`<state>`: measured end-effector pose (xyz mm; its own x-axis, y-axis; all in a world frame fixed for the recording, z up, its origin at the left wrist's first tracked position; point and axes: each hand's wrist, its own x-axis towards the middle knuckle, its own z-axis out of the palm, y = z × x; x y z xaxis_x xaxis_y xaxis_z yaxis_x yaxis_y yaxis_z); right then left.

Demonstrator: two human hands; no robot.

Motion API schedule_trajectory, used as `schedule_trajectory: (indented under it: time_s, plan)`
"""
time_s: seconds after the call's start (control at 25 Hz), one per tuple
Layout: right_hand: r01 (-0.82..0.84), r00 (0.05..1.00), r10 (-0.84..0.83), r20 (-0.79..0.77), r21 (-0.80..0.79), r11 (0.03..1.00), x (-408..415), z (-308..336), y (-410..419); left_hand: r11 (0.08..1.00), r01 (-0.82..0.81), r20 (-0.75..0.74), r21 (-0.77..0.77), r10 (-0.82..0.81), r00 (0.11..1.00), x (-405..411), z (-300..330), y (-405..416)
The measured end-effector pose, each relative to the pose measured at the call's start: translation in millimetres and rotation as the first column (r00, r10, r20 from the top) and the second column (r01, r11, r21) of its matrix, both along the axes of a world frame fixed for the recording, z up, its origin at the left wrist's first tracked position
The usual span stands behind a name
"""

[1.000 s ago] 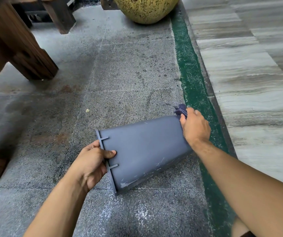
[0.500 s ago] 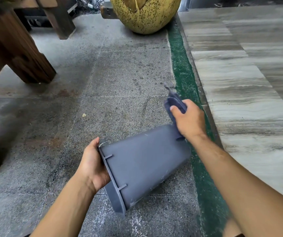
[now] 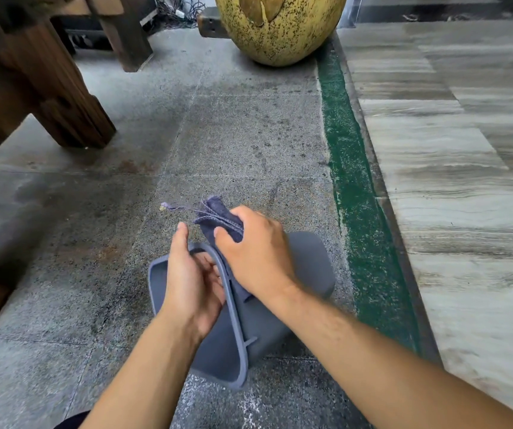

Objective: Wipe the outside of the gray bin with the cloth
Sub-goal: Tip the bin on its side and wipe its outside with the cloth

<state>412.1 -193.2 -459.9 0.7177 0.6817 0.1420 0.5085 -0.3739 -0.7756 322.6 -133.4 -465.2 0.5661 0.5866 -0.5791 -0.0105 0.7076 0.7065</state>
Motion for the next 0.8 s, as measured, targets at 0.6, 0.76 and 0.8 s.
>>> schedule_trajectory:
  time_s: [0.6,0.76,0.8]
  plan:
    - [-0.031,0.999,0.037,0.034,-0.163,0.986,-8,-18,5,0.875,0.043,-0.498,0.482,0.234,0.835,3,1,-20]
    - [0.002,0.998,0.010,0.057,-0.215,0.977,4,-33,4,0.879,0.008,-0.463,0.478,0.244,0.852,-1,-5,-16]
    - [0.008,0.998,0.006,0.064,-0.221,0.975,6,-36,4,0.881,0.000,-0.459,0.474,0.246,0.854,-1,-5,-15]
